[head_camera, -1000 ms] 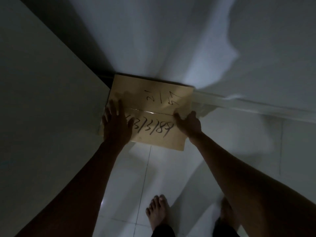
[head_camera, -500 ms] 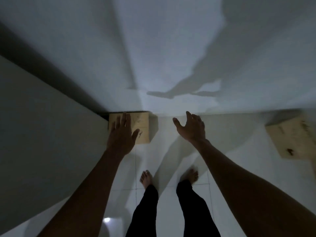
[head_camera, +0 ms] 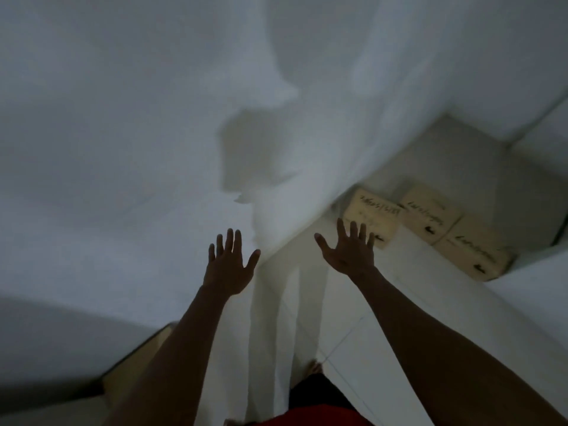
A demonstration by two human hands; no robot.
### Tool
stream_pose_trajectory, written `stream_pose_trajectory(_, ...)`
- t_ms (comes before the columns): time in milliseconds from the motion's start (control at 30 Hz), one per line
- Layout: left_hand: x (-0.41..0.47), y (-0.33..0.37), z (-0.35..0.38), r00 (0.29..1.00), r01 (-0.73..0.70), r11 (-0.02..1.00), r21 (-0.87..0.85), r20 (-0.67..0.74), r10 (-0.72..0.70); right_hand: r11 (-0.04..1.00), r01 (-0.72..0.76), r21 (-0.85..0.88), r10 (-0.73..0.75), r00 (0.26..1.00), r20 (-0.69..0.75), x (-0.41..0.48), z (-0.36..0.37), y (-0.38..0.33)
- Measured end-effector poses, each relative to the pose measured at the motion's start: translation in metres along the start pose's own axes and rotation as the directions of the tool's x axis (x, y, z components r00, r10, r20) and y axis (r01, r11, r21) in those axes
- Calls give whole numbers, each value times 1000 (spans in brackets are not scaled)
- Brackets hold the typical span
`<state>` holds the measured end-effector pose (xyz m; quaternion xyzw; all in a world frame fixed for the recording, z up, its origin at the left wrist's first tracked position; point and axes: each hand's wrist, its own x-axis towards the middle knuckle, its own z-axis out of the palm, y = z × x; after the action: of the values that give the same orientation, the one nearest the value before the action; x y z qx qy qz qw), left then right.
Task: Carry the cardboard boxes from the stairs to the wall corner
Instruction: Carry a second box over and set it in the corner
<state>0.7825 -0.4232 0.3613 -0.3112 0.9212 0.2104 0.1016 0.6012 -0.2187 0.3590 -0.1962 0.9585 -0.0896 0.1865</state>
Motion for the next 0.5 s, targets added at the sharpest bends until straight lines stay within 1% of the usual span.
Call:
stream_pose_trajectory(133,54,93,-1,993,-111,994,21,35,110,993,-110,32,111,993,-39,33,-43,75)
stream_pose_trajectory(267,96,169,10,980,-179,984,16,88,177,978,-199,65,202,978,-45,58,-70,139)
stream_pose_trajectory(400,134,224,26,962,-236,971,46,153,227,953,-287,96,293,955,-52,83,-83,190)
stream_pose_trajectory(500,168,257,41,945,-272,959,75,210,252,934,-337,122,342,939,-29,106,-85,220)
